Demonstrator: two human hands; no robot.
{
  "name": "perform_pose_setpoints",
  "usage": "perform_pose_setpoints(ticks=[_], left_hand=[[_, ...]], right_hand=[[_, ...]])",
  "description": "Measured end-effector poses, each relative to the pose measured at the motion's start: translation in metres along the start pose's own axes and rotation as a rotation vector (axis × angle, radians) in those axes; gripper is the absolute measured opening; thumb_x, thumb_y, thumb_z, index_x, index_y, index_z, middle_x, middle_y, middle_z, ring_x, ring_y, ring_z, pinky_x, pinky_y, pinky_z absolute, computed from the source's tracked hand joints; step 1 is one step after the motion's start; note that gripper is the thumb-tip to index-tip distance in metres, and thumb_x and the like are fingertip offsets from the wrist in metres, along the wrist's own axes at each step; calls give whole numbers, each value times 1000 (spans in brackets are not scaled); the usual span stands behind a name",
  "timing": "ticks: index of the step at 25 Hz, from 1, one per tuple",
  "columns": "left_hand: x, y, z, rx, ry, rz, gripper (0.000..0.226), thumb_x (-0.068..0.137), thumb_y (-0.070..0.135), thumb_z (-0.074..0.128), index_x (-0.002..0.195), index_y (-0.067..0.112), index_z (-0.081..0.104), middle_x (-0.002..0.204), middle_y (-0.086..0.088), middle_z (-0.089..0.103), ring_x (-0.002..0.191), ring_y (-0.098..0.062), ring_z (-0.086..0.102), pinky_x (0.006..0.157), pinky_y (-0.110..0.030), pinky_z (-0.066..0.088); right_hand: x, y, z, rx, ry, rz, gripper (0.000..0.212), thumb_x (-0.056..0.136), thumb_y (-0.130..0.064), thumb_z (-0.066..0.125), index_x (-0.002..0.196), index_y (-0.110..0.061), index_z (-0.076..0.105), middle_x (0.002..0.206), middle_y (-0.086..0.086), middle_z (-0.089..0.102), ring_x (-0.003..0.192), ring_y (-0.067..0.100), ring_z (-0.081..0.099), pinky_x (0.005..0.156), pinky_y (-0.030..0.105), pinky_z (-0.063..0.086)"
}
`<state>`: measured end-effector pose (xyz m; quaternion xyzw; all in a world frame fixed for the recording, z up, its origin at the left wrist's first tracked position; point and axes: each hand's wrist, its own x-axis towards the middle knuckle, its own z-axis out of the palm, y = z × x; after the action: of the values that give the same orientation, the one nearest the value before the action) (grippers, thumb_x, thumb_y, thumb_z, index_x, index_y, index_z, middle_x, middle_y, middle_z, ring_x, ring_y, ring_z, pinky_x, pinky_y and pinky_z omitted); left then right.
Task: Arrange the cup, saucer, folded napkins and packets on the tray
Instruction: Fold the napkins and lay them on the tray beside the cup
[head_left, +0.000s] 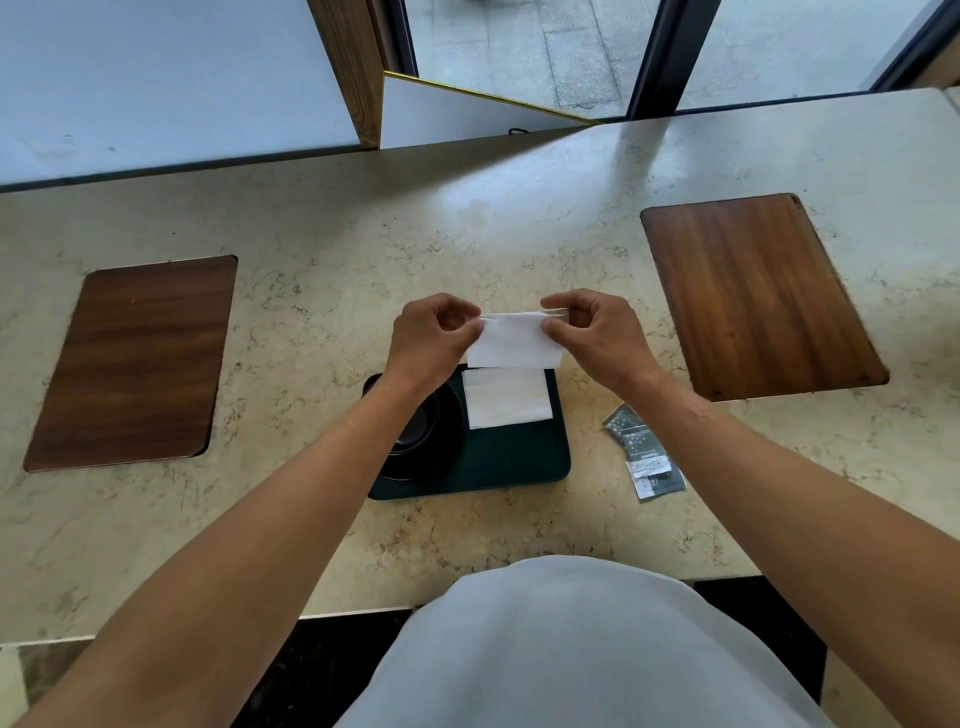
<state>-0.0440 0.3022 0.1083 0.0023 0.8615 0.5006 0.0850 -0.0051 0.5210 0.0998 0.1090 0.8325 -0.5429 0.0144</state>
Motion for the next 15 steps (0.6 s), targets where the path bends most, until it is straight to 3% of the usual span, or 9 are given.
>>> perform_pose_setpoints(ticks=[2, 6, 8, 15], left_hand=[[1, 1, -1, 0, -7, -6, 16, 87, 19, 79, 102, 15, 78, 87, 4, 74, 75, 3, 67, 76, -13, 54], [3, 0, 0, -56, -44, -48, 16, 89, 22, 78, 103, 14, 78, 96, -5, 77, 91, -18, 73, 88, -31, 61], [4, 0, 1, -39, -37, -57, 13, 90, 18, 78, 102, 14, 78, 94, -5, 77, 90, -20, 74, 89, -34, 61], [6, -3, 0, 25, -12, -59, 6, 88, 15, 76, 93, 17, 78, 88, 7, 76, 81, -5, 71, 75, -15, 54]], right_hand=[[-1, 1, -2, -39, -1, -5, 24, 93, -20, 74, 117, -17, 75, 112, -1, 75, 105, 16, 71, 97, 38, 59], [-1, 1, -3, -70, 3, -20, 21, 93, -20, 73, 115, -19, 74, 110, -5, 73, 104, 14, 70, 95, 35, 59], [-1, 1, -3, -78, 4, -31, 21, 94, -20, 73, 114, -20, 74, 108, -7, 73, 103, 13, 70, 94, 33, 59], [1, 0, -2, -146, 39, -54, 16, 93, -22, 73, 108, -20, 75, 99, -9, 72, 95, 8, 70, 91, 27, 59]])
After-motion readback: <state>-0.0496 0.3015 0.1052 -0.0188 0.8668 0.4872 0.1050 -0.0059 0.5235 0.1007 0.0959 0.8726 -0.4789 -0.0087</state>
